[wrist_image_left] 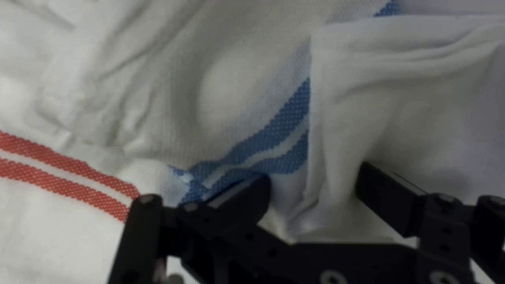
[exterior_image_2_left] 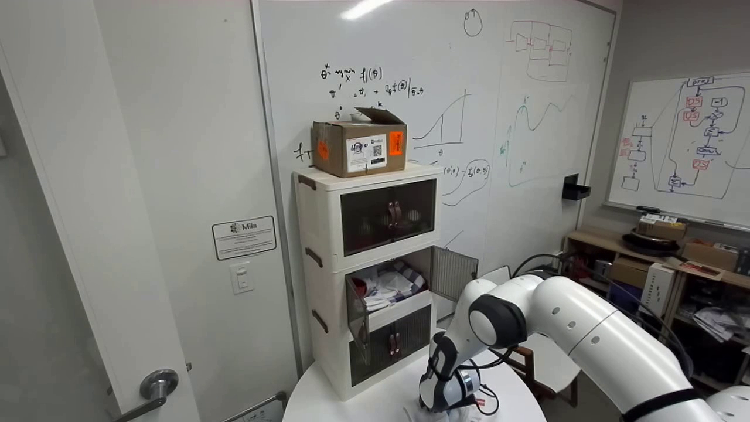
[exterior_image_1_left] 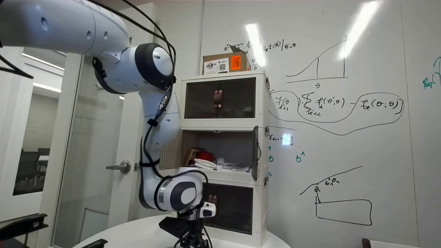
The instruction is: Put one towel in the middle cabinet
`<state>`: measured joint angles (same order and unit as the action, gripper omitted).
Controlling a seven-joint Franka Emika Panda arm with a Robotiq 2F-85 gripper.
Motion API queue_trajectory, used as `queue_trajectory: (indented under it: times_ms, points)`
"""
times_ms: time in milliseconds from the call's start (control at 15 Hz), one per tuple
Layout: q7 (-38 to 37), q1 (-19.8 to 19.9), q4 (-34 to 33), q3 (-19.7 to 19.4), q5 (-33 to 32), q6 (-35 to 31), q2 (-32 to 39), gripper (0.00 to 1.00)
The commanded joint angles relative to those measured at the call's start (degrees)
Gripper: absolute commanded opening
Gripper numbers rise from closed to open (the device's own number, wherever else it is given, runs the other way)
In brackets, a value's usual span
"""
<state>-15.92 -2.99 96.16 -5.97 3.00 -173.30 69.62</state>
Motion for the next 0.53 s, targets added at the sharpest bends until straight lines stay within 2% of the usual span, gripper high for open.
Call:
queue_trajectory:
  times_ms: [0, 333, 467]
  points:
    - [1.5, -0.2, -2.0, 0.4, 1.5, 0.2, 0.6, 0.37]
    - [1.3, -0.2, -0.4, 1.5, 1.9, -0.6, -2.4, 0.01]
    - [1.3, 0.1, 0.3, 2.4, 2.1, -0.5, -3.7, 0.0]
